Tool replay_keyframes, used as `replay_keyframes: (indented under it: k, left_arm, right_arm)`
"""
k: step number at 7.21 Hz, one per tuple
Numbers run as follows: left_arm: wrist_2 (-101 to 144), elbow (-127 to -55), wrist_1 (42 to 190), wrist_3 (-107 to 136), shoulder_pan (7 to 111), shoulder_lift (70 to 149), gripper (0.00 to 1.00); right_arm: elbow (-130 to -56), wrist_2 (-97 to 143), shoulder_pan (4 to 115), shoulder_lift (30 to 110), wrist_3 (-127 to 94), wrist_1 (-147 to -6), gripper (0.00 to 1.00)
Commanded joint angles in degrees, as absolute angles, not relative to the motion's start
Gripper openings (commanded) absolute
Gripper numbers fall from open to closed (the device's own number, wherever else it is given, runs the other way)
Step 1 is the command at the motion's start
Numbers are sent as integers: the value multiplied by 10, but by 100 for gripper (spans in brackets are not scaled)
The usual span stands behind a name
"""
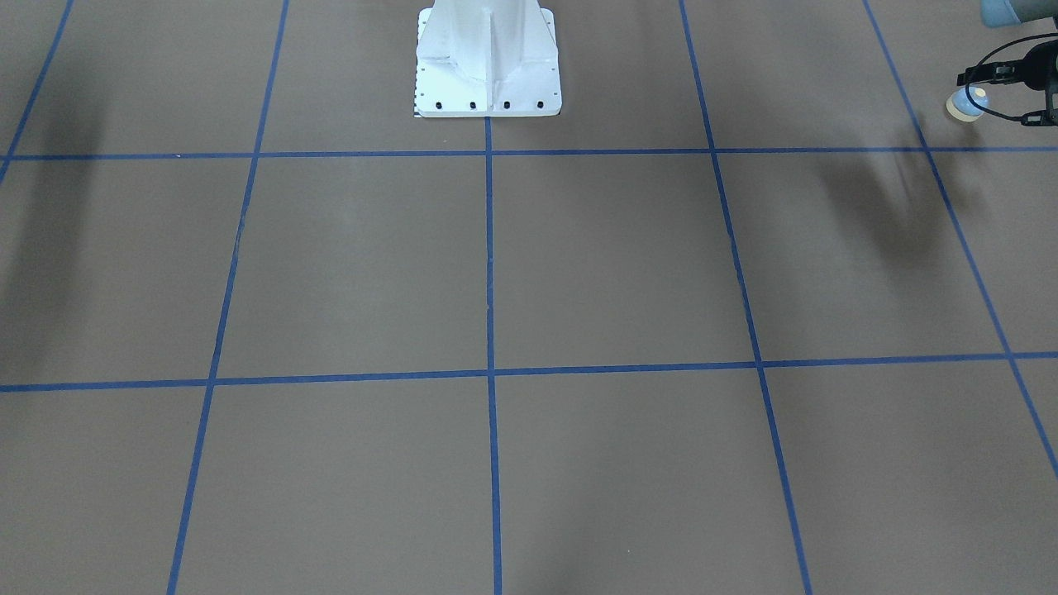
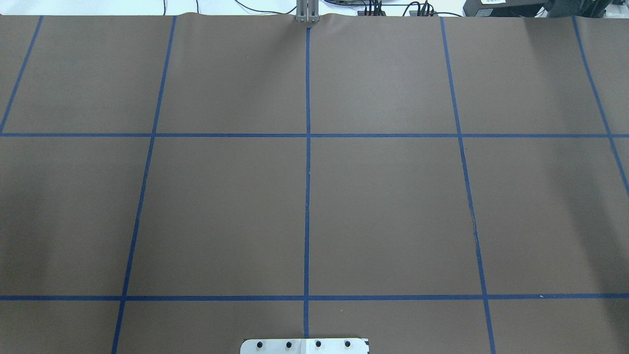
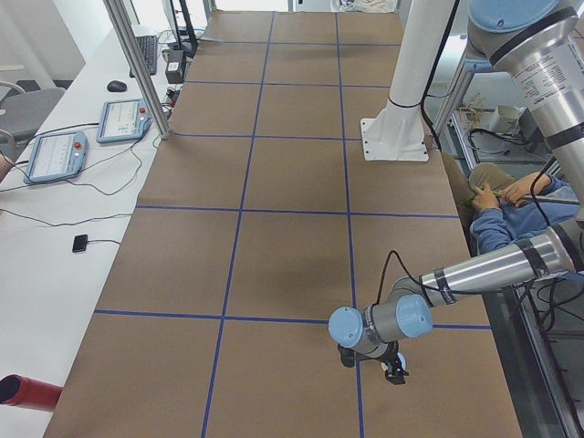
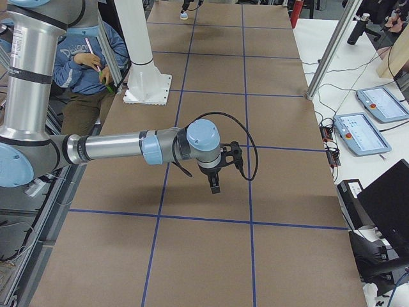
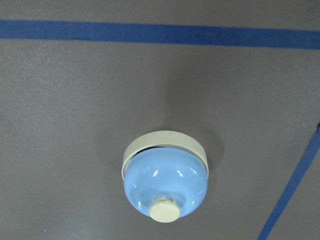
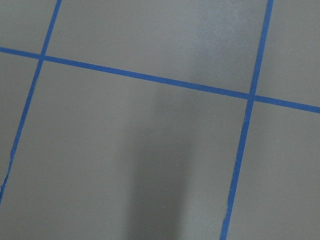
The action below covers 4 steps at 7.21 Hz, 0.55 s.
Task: Place and press bell with both arms
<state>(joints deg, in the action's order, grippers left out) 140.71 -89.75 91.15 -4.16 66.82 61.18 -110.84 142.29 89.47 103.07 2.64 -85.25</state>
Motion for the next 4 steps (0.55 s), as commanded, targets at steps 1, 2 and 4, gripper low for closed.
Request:
replay_keyframes:
  k: [1, 2, 4]
  left_arm:
    - [1406, -860, 956, -40, 666, 620, 100]
    - [1407, -852, 975, -23, 666, 621, 100]
    - [1407, -852, 1019, 35, 664, 620, 100]
  right_arm:
    - [-1115, 1423, 895, 1032, 26, -853, 100]
    - [-1120, 1423, 895, 1032, 26, -853, 100]
    - [-1130, 1426, 895, 1041, 26, -853, 100]
